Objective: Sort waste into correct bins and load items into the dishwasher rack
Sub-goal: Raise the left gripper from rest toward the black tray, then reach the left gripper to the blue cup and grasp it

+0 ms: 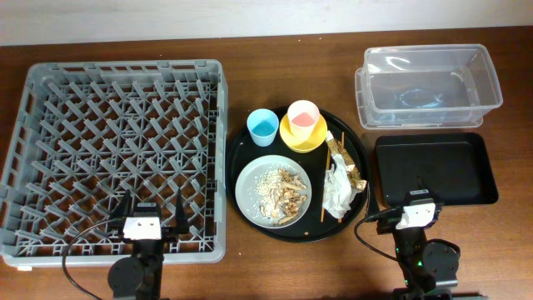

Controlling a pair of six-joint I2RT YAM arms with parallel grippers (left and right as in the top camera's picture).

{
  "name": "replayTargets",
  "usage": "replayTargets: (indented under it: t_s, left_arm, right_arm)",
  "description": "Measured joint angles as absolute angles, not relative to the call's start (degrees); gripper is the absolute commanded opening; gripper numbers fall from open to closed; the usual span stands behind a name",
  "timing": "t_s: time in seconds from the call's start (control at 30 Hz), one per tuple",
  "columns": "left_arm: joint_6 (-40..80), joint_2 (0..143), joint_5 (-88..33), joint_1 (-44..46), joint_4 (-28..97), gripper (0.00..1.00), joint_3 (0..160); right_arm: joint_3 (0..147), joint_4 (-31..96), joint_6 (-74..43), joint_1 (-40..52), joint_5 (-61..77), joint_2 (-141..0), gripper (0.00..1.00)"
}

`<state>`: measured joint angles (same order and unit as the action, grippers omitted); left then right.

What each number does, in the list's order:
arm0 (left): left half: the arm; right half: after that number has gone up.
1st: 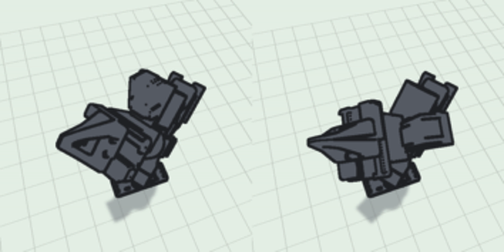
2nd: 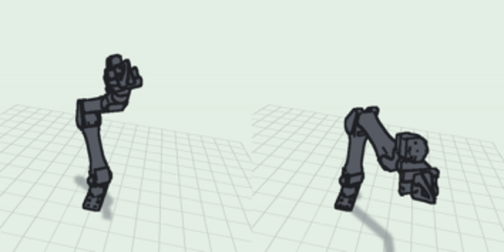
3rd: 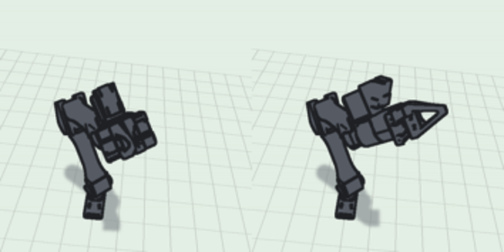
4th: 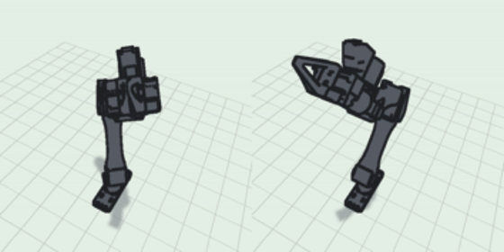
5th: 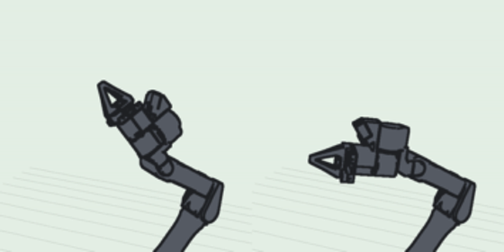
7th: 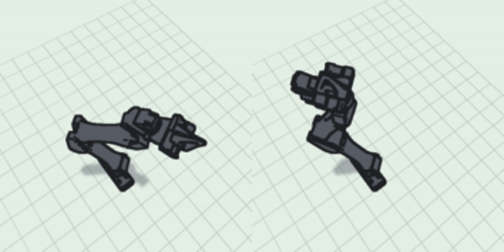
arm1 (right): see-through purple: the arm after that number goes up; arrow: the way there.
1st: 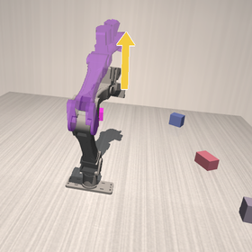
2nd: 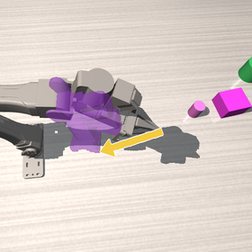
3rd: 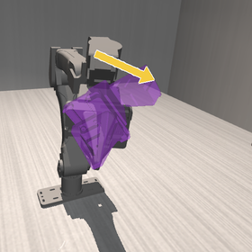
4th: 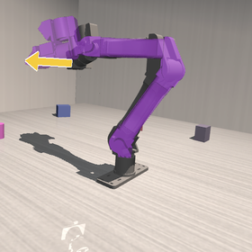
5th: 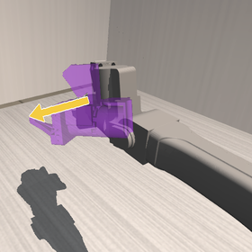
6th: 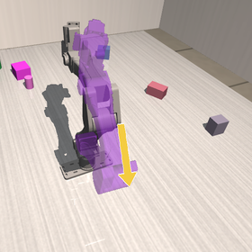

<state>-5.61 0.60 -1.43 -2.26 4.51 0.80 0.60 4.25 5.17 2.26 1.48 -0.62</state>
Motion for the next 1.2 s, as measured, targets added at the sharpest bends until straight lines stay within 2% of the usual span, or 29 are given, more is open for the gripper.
replayTargets:
  t_s: [0.13,0.23,0.3,0.37,0.5,0.77,0.87,1.0,1.03,1.07,1.1,1.2]
  left_arm:
    - [-5.58,0.60,-1.54,-2.26,4.47,0.99,0.80]
    - [-5.26,0.64,-6.33,-2.26,1.78,0.99,0.67]
    - [-5.10,0.62,-10.41,-2.26,-3.25,0.99,0.56]
    - [-4.95,0.58,-16.67,-2.24,-16.08,1.00,0.71]
    - [-4.95,0.82,-18.94,-2.22,-28.82,1.00,0.69]
    - [-5.56,8.29,-20.51,-2.22,-26.79,1.00,6.13]
    - [-6.96,18.46,-21.76,-2.22,-22.24,1.00,14.76]
    - [-8.58,38.13,-23.11,-2.22,-1.63,1.00,35.22]
    - [-9.74,40.18,-24.86,-2.22,0.78,1.00,37.67]
    - [-10.90,48.53,-26.76,-2.22,11.66,1.00,47.70]
    - [-11.62,52.47,-28.71,-2.22,17.19,1.00,52.47]
    - [-13.13,64.23,-39.46,-2.22,25.98,1.00,66.13]
  right_arm:
    - [0.62,4.25,5.13,2.26,1.48,-0.62,0.99]
    - [0.60,4.25,5.15,2.26,1.48,-0.62,0.99]
    - [0.62,4.25,5.15,2.26,1.48,-0.62,0.99]
    - [0.62,4.27,5.19,2.26,1.43,-0.62,0.99]
    - [0.62,4.27,5.15,2.26,1.30,-0.62,0.99]
    - [0.62,4.27,5.17,2.26,1.30,-0.62,0.99]
    - [0.62,4.23,5.17,2.24,1.30,-0.62,0.99]
    - [0.62,4.25,5.15,2.26,1.30,-0.58,0.99]
    - [0.62,4.27,5.15,2.26,1.30,-0.60,0.99]
    - [0.62,4.29,5.17,2.26,1.30,-0.60,0.99]
    - [0.62,4.25,5.13,2.26,1.28,-0.58,0.98]
    - [0.62,4.27,5.15,2.26,1.28,-0.58,0.99]
